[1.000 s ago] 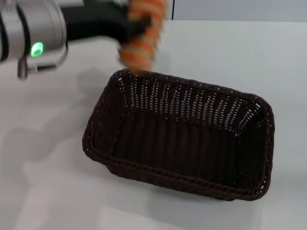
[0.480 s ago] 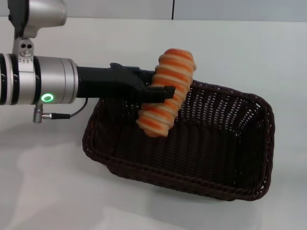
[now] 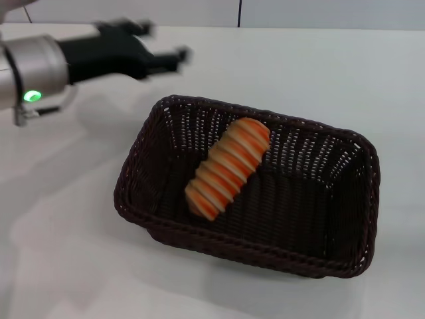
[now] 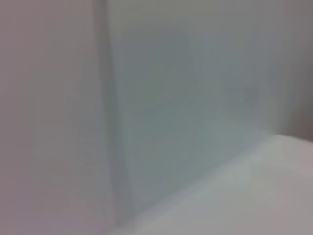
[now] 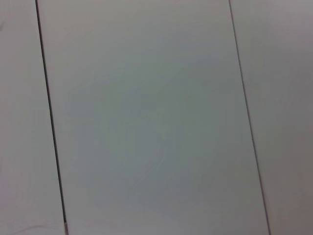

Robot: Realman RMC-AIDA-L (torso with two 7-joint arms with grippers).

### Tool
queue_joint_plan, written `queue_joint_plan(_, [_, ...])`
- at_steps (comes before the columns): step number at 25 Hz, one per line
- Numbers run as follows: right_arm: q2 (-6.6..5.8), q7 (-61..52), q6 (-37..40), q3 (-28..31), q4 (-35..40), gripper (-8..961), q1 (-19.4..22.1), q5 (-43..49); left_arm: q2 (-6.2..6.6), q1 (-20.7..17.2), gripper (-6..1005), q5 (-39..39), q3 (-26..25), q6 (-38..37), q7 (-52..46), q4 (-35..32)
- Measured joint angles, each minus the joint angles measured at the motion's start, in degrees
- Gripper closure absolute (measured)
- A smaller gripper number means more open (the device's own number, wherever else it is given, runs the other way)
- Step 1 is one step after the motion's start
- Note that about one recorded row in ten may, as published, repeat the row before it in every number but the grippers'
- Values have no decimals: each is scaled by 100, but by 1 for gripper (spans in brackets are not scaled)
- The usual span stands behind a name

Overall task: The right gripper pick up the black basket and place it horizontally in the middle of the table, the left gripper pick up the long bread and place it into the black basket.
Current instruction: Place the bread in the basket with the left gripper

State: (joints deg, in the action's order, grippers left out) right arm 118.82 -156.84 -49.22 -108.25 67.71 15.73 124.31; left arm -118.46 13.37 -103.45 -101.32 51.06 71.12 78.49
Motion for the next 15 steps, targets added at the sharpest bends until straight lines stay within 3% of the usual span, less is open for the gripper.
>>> queue_joint_plan(2, [0,-3,0,1,-21,133,14,4,-9,-255,137,321,393,-1383,897,-2])
queue_joint_plan(3, [0,-3,0,1,-21,133,14,4,-7,-353,138,501,752,-2450,1413,-36])
queue_joint_plan(6, [0,-13,0,29,-42,133,55,4,4,-407,140,516,1491,-4555,1975,-134])
queue_joint_plan(7, [0,-16,0,36,-54,134,65,-5,3,-349,141,148,2067,-6188,1965,-365])
queue_joint_plan(8, [0,-16,0,36,-54,134,65,-5,3,-349,141,148,2067,-6188,1965,-365])
queue_joint_plan(10, [1,-20,-2,63,-115,134,64,-28,-2,-134,145,-634,2696,-7946,1538,-989])
queue_joint_plan(11, [3,-25,-13,81,-162,134,55,-35,-2,-134,147,-634,2696,-7946,1538,-989])
queue_joint_plan(12, [5,-111,-46,111,-290,134,21,-40,-10,25,150,-1359,3047,-9096,783,-1606])
queue_joint_plan(15, [2,-379,-154,144,-494,133,-22,-25,1,134,152,-2450,3206,-10317,-1412,-2728])
